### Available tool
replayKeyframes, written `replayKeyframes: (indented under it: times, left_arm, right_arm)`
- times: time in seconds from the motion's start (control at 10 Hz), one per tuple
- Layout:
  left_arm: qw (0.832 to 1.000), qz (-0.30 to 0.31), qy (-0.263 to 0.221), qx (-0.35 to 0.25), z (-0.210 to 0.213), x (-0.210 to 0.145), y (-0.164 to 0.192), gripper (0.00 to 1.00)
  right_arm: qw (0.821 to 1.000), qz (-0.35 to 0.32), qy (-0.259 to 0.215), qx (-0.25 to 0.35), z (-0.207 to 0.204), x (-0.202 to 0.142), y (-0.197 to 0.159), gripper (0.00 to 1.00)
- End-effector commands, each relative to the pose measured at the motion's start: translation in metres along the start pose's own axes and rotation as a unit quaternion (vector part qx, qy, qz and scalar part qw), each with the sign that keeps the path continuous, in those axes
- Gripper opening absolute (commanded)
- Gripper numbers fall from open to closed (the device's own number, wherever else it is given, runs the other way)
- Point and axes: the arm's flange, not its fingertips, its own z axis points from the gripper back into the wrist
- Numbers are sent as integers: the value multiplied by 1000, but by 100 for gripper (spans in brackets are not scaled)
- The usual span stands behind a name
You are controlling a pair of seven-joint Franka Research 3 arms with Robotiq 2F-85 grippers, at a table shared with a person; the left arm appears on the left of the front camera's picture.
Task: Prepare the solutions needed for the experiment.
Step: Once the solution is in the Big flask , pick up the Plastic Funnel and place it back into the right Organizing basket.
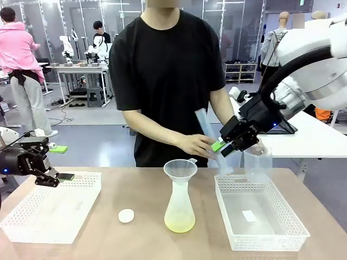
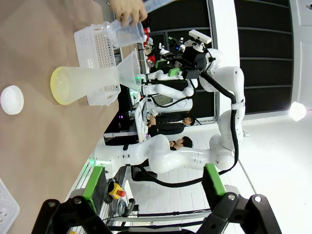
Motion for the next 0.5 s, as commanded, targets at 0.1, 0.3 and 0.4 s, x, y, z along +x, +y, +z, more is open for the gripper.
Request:
replayKeyframes:
  times: [0.1, 0.3, 0.4]
  left_arm:
    - [1000, 2, 0, -1, 0, 0, -2, 100]
    - [1000, 2, 0, -1, 0, 0, -2, 100]
    - [1000, 2, 0, -1, 0, 0, -2, 100]
  right_arm:
    - [999, -17, -15, 25, 7, -5, -4, 54]
    - [999, -17, -15, 25, 7, -5, -4, 54]
    - [999, -17, -15, 25, 7, -5, -4, 54]
